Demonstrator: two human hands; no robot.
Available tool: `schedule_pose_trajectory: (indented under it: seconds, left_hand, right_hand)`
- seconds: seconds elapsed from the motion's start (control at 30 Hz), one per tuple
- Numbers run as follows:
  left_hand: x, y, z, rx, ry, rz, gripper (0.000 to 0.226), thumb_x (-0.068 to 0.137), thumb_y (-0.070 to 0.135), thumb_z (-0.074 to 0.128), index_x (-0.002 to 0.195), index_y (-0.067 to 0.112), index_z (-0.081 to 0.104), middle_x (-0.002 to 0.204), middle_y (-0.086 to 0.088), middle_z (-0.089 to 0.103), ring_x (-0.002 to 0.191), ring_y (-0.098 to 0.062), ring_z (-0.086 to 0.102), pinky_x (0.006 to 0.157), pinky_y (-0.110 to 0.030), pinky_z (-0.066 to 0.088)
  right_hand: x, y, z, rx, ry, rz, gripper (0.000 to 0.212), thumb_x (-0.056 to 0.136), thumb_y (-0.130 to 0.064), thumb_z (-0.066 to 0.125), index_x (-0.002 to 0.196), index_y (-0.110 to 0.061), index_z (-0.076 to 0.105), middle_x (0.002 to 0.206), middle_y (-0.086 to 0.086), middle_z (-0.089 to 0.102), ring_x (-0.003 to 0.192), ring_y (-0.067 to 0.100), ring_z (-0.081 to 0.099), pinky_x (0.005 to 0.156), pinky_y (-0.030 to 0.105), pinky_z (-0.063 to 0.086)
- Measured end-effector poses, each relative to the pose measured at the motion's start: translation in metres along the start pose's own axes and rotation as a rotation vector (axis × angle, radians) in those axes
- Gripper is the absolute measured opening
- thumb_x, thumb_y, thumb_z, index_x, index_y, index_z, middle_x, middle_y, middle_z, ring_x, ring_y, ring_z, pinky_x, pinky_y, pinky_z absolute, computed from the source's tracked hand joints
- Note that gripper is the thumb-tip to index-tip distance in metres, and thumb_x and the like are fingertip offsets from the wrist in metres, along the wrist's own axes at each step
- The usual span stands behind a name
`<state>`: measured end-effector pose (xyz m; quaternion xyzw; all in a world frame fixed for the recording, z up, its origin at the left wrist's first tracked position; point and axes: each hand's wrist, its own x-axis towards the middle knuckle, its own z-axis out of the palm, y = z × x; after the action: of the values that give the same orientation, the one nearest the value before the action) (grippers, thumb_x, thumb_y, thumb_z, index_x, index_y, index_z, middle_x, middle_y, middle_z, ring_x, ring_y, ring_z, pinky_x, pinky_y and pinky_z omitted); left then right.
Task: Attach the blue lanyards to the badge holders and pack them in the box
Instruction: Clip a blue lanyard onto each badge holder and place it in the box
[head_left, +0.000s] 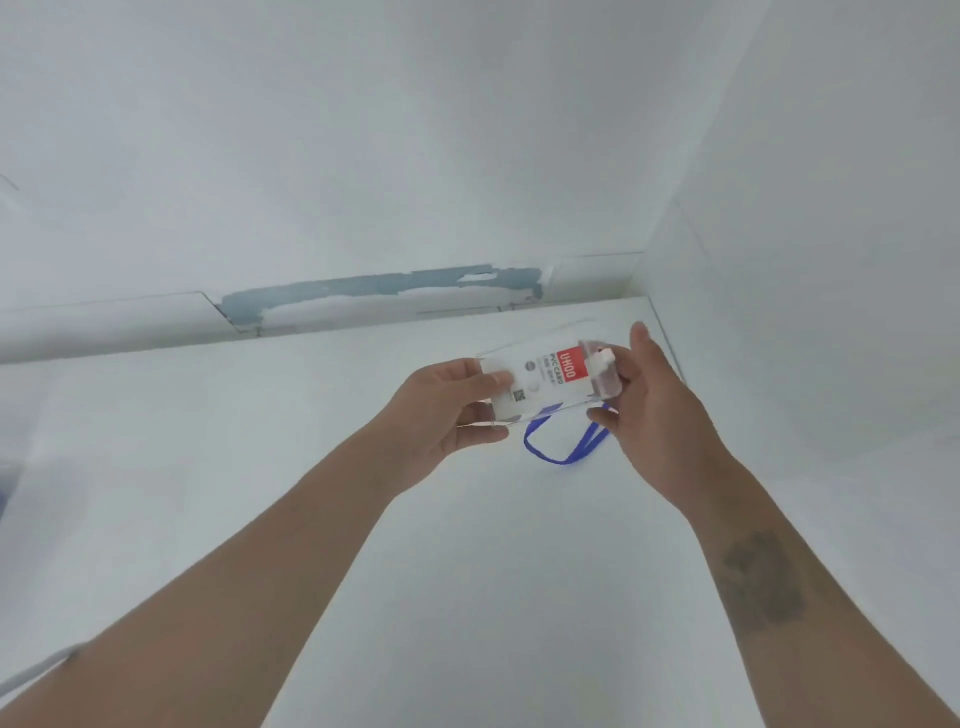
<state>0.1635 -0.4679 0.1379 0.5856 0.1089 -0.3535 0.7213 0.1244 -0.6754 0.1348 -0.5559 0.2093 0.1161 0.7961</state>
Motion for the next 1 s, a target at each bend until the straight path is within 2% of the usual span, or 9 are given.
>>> schedule_pose_trajectory:
  seconds: [0.1, 0.23, 0.3, 0.4, 0.53, 0.63, 0.8, 0.9, 1.0]
  left_hand:
    - [-0.02, 0.031, -0.014, -0.067, -0.02, 0.09, 0.015, 0.093, 0.011, 0.063, 0.107, 0.007, 0.065, 0.101, -0.008, 0.074, 0.069, -0.015, 0.067, 0.062, -0.023, 0.059]
    - [-0.045, 0.066, -0.032, -0.139, 0.02, 0.217, 0.009, 0.092, 0.012, 0.064, 0.1, 0.007, 0.066, 0.103, -0.01, 0.073, 0.071, -0.016, 0.064, 0.062, -0.023, 0.059]
    - [-0.055, 0.079, -0.038, -0.144, 0.046, 0.26, 0.004, 0.092, 0.013, 0.065, 0.092, 0.01, 0.068, 0.103, -0.01, 0.074, 0.074, -0.018, 0.067, 0.063, -0.024, 0.059]
    - [-0.071, 0.092, -0.05, -0.05, 0.169, 0.318, 0.003, 0.092, 0.014, 0.066, 0.094, 0.01, 0.067, 0.1, -0.012, 0.076, 0.079, -0.025, 0.074, 0.061, -0.026, 0.059]
    - [-0.085, 0.096, -0.067, 0.23, 0.46, 0.449, 0.006, 0.09, 0.012, 0.068, 0.087, 0.011, 0.064, 0.089, -0.007, 0.075, 0.074, -0.017, 0.074, 0.057, -0.026, 0.059]
    - [-0.097, 0.093, -0.088, 0.519, 0.548, 0.519, 0.006, 0.088, 0.018, 0.068, 0.085, 0.017, 0.064, 0.084, 0.005, 0.073, 0.076, -0.015, 0.072, 0.064, -0.037, 0.062]
    - [-0.128, 0.09, -0.116, 0.657, 0.345, 0.429, 0.006, 0.089, 0.019, 0.069, 0.088, 0.015, 0.066, 0.082, 0.006, 0.075, 0.076, -0.015, 0.072, 0.068, -0.037, 0.062]
    - [-0.153, 0.093, -0.13, 0.527, 0.124, 0.322, 0.011, 0.09, 0.018, 0.07, 0.093, 0.009, 0.063, 0.087, -0.002, 0.077, 0.078, -0.018, 0.073, 0.066, -0.031, 0.06]
    - [-0.169, 0.096, -0.138, 0.325, -0.018, 0.279, 0.011, 0.088, 0.016, 0.069, 0.092, 0.009, 0.063, 0.087, -0.006, 0.075, 0.076, -0.02, 0.071, 0.063, -0.029, 0.058]
  right_hand:
    - [-0.004, -0.008, 0.043, 0.186, -0.054, -0.074, 0.054, 0.101, -0.051, 0.031, 0.116, -0.012, 0.065, 0.106, 0.001, 0.074, 0.1, 0.018, 0.067, 0.094, 0.03, 0.046]
    - [-0.008, -0.004, 0.108, 0.039, 0.031, -0.183, 0.034, 0.104, -0.027, 0.038, 0.095, -0.014, 0.068, 0.071, 0.002, 0.07, 0.061, 0.018, 0.063, 0.088, 0.039, 0.048]
    - [-0.014, 0.001, 0.132, -0.183, 0.045, -0.242, 0.031, 0.104, -0.021, 0.039, 0.091, -0.02, 0.068, 0.064, -0.003, 0.063, 0.053, 0.014, 0.051, 0.071, 0.032, 0.047]
    - [-0.026, 0.007, 0.158, -0.667, 0.032, -0.343, 0.034, 0.104, -0.032, 0.038, 0.079, -0.022, 0.059, 0.064, -0.013, 0.059, 0.055, 0.01, 0.049, 0.058, 0.023, 0.04]
    - [-0.041, -0.006, 0.184, -1.381, -0.061, -0.467, 0.033, 0.103, -0.039, 0.03, 0.089, -0.021, 0.053, 0.086, -0.009, 0.064, 0.079, 0.019, 0.061, 0.072, 0.036, 0.051]
    - [-0.057, -0.031, 0.207, -1.631, -0.097, -0.588, 0.032, 0.102, -0.04, 0.033, 0.095, -0.025, 0.059, 0.09, -0.006, 0.062, 0.083, 0.02, 0.06, 0.076, 0.036, 0.051]
    - [-0.069, -0.084, 0.223, -1.546, -0.152, -0.635, 0.017, 0.093, -0.04, 0.054, 0.09, -0.035, 0.07, 0.089, -0.018, 0.068, 0.082, 0.004, 0.06, 0.073, 0.029, 0.05]
    - [-0.066, -0.099, 0.23, -1.267, -0.258, -0.574, 0.006, 0.085, -0.034, 0.071, 0.08, -0.033, 0.074, 0.073, -0.024, 0.068, 0.064, -0.005, 0.057, 0.057, 0.009, 0.04]
    - [-0.061, -0.093, 0.23, -0.885, -0.31, -0.445, 0.006, 0.082, -0.021, 0.076, 0.078, -0.026, 0.077, 0.078, -0.009, 0.074, 0.068, 0.0, 0.064, 0.06, 0.01, 0.047]
